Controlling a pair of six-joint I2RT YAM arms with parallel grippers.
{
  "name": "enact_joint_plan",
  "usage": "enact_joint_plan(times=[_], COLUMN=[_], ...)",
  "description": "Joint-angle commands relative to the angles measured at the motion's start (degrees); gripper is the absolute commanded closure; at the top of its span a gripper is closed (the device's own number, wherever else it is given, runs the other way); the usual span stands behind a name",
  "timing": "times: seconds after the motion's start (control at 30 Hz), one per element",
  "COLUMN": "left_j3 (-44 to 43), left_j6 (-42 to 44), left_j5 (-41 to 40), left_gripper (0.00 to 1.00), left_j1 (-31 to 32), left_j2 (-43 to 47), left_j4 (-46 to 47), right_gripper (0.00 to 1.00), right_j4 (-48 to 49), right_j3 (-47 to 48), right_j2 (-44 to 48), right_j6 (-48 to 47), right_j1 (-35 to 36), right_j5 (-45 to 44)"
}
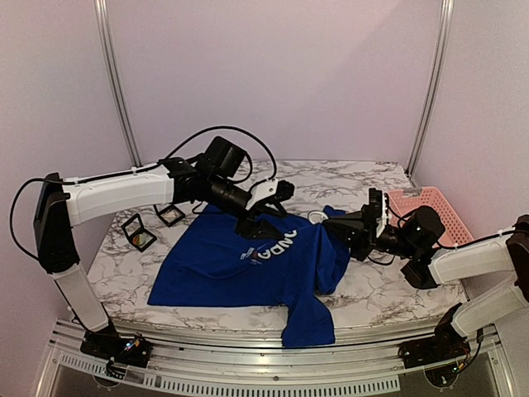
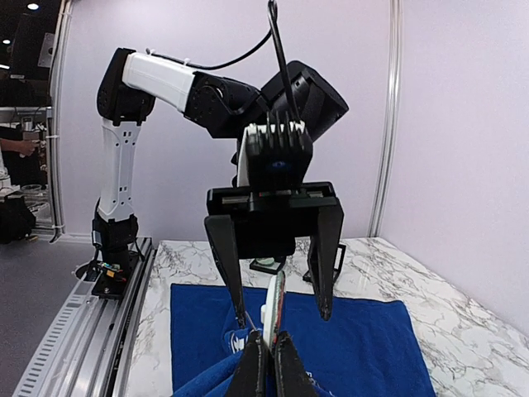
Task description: Pin the brooch onto the clothing
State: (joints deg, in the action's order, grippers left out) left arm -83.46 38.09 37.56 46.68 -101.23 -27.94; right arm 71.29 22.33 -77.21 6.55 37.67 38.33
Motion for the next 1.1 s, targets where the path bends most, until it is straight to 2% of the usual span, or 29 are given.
enact_joint_plan(times=[0.0,0.13,0.23,0.3,0.43,0.5,0.57,0.67,0.7,0.77,0.93,1.07], left_j3=[6.9,8.7,9.9,10.4,10.5,10.1,10.1,10.5,10.5,10.2,9.9,9.2], left_j6=[-10.7,-17.2,-19.6,-22.0,-24.3,-23.2,-23.2,-21.5,-19.4,-14.9,-3.0,-8.7], left_j5=[3.2,3.5,2.2,1.9,3.1,3.8,4.1,6.4,7.8,9.8,9.4,9.1], left_gripper=[0.38,0.34,0.36,0.42,0.6,0.63,0.63,0.57,0.51,0.46,0.44,0.44], left_j1=[2.2,2.7,3.4,3.6,3.9,4.2,4.4,4.8,4.9,4.9,4.5,4.7], left_j2=[2.6,3.4,3.0,2.5,2.5,2.3,2.2,2.7,2.9,3.2,3.5,3.2], left_j4=[18.7,26.0,29.8,32.5,36.0,34.1,32.9,31.2,30.1,25.5,15.6,21.2], right_gripper=[1.0,1.0,1.0,1.0,1.0,1.0,1.0,1.0,1.0,1.0,1.0,1.0], right_j4=[-1.1,-0.4,-0.3,-0.4,-1.4,-1.6,-1.2,-1.5,-1.6,-1.9,-3.5,-4.4], right_j3=[1.8,2.0,2.3,2.5,2.4,2.4,2.4,2.6,2.6,2.5,3.0,3.0], right_j2=[-0.7,-1.3,-1.8,-2.0,-1.5,-1.4,-1.4,-1.5,-1.4,-1.2,-0.6,-0.4], right_j6=[-0.2,0.3,0.3,0.4,-0.1,-0.4,-0.4,-0.3,-0.2,-0.5,-1.3,-1.8], right_j1=[-0.7,-0.6,-0.6,-0.6,-0.6,-0.6,-0.6,-0.7,-0.7,-0.8,-0.8,-0.8], right_j5=[3.7,4.2,4.7,5.3,5.1,5.0,5.0,4.9,4.8,4.7,4.7,4.7])
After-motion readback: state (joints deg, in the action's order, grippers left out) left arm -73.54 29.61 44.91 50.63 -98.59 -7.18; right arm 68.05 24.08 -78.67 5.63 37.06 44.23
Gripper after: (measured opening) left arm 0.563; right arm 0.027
